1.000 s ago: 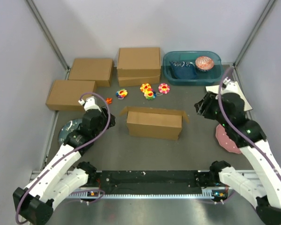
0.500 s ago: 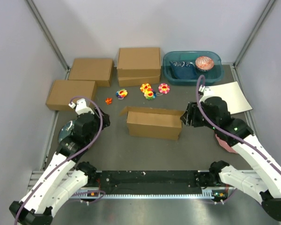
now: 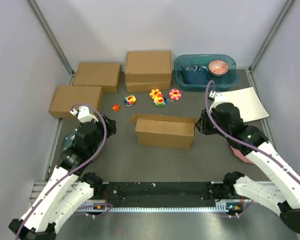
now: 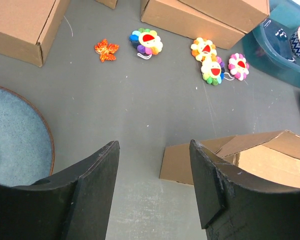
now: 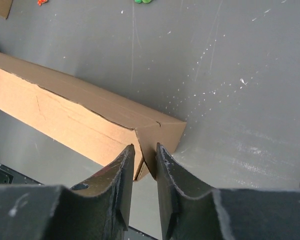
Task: Fold the paper box
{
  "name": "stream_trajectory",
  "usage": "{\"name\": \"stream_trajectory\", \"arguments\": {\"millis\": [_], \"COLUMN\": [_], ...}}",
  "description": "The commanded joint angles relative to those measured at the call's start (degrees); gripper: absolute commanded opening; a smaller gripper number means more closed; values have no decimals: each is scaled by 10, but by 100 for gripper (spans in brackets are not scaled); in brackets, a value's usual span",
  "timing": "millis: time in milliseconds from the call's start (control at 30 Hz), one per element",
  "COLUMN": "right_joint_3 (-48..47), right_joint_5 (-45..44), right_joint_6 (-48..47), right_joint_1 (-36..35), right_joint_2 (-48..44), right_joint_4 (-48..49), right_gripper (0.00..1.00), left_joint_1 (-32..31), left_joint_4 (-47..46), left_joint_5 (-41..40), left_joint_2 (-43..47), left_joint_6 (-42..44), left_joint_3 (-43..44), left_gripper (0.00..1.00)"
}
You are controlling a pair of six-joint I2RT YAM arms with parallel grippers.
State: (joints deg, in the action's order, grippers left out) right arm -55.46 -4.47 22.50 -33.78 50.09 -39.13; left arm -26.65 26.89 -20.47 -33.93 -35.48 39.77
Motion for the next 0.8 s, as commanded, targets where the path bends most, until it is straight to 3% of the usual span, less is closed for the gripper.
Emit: {"name": "stream_trajectory", "arguments": {"millis": [0, 433, 567, 767], "right_joint_3": [5, 4, -1, -5], "right_joint_5": [-8, -7, -4, 2], "right_joint_6": [-3, 13, 16, 13], "right_joint_1": [-8, -10, -10, -9], "right_joint_2": [3, 19, 23, 25], "right_joint_4": [22, 26, 27, 22], "right_gripper": [20, 10, 9, 8], "left_joint_1": [3, 3, 3, 3], "left_joint_4": [-39, -158, -185, -214], "left_joint_5": [12, 142, 231, 273], "left_joint_2": [11, 19, -17, -69], "left_joint_6": [22, 103, 147, 216], "left_joint_3": [22, 6, 13, 8], "left_gripper": [63, 65, 65, 62]}}
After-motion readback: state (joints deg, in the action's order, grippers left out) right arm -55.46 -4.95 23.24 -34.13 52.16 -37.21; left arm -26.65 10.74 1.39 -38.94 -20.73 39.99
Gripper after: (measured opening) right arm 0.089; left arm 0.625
